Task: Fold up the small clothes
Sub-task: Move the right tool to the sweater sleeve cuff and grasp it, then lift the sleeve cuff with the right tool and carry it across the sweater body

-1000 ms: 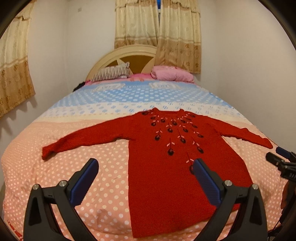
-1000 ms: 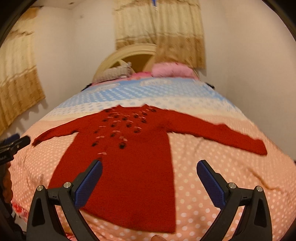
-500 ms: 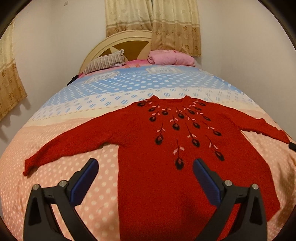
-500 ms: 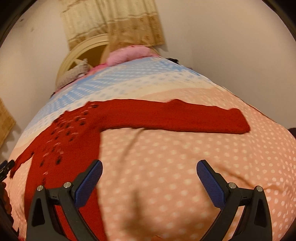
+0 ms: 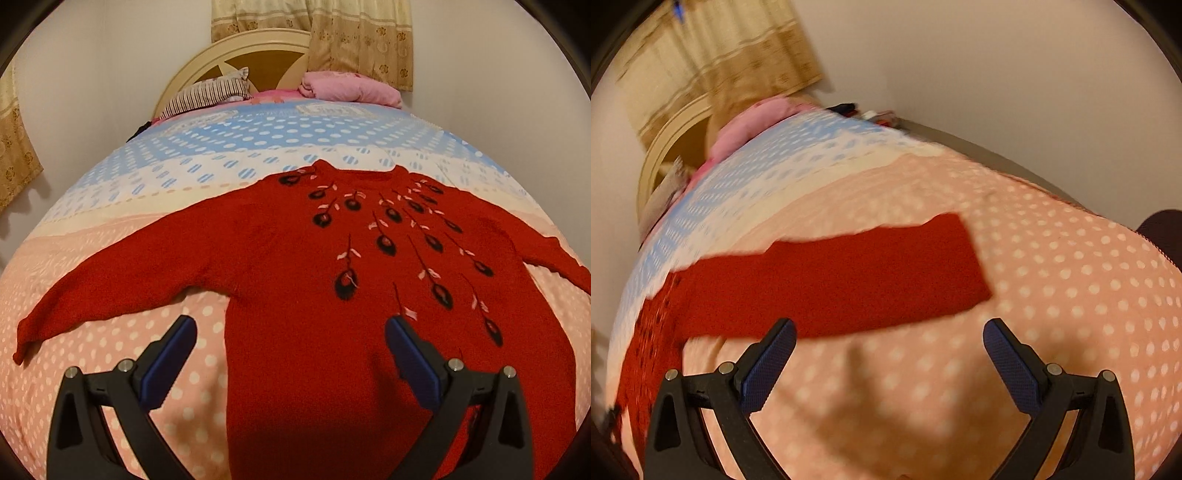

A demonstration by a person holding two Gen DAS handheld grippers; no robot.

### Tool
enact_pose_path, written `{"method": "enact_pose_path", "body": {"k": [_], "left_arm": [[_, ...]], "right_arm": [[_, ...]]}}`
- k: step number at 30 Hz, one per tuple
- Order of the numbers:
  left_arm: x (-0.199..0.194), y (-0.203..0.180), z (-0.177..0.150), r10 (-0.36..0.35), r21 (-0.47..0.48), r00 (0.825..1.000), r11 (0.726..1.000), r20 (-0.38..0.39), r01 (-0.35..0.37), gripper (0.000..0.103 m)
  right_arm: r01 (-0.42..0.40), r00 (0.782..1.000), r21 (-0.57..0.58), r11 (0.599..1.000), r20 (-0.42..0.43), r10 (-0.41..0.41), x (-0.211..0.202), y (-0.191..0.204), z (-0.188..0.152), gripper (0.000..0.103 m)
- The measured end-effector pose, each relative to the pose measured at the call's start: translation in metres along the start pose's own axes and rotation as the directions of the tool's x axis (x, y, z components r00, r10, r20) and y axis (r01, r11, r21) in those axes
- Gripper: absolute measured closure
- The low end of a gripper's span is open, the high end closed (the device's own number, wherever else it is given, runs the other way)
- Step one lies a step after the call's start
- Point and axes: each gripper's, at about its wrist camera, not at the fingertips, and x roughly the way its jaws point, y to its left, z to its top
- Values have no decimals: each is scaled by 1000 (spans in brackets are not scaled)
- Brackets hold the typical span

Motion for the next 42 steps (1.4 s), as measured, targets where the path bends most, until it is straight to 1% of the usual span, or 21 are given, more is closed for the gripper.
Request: {"method": "enact_pose_path", "body": {"k": [2,4,6,10,11,12,13,14,15,16,17,18,19,21,27,32,42], "left_arm": [[7,1,3,9,-2,1000,1000,-4,-9,0],[13,3,6,25,-5,1000,1000,-6,-25,0],[21,6,8,35,-11,999,999,-19,-35,0],[31,15,9,45,-29,998,999,-35,-46,0],[33,17,9,49,-32,998,998,-39,-50,0],[35,18,9,51,-34,998,998,-41,-52,0],[37,19,9,53,-37,998,998,-45,-55,0],[38,21,9,54,-41,997,998,-48,-56,0],[39,22,9,51,-46,997,998,-50,-54,0],[40,23,8,48,-49,997,998,-52,-50,0],[40,24,8,46,-50,998,998,-52,-49,0],[40,24,8,46,-50,998,998,-52,-49,0],[39,25,8,45,-49,998,998,-50,-47,0],[36,27,8,44,-52,998,998,-42,-46,0],[24,41,8,47,-83,999,995,-14,-48,0],[20,49,4,67,-82,998,994,1,-66,0],[15,69,-5,53,-128,999,990,6,-52,0]], "right_arm": [[11,1000,36,999,-6,-11,10,-9,10,6],[29,999,58,998,-24,-28,21,-17,19,22],[47,998,75,996,-45,-43,32,-27,26,28],[81,995,81,993,-58,-76,48,-38,36,32],[84,995,82,993,-61,-79,50,-40,38,34],[81,995,83,993,-69,-75,53,-41,39,42],[71,994,85,994,-84,-64,57,-43,39,47],[63,994,87,994,-93,-55,59,-43,39,47],[63,994,76,995,-90,-56,61,-42,39,52],[59,995,60,996,-89,-53,61,-39,38,61],[57,995,48,997,-90,-52,61,-36,38,64],[51,995,42,998,-89,-47,59,-34,38,76],[41,995,40,998,-92,-37,59,-32,39,94],[4,995,51,999,-100,1,55,-28,43,95],[-27,998,3,1000,-55,27,31,3,54,95],[-73,997,-50,996,-20,72,8,41,63,95],[-165,985,-175,971,25,172,-32,128,79,95]]}}
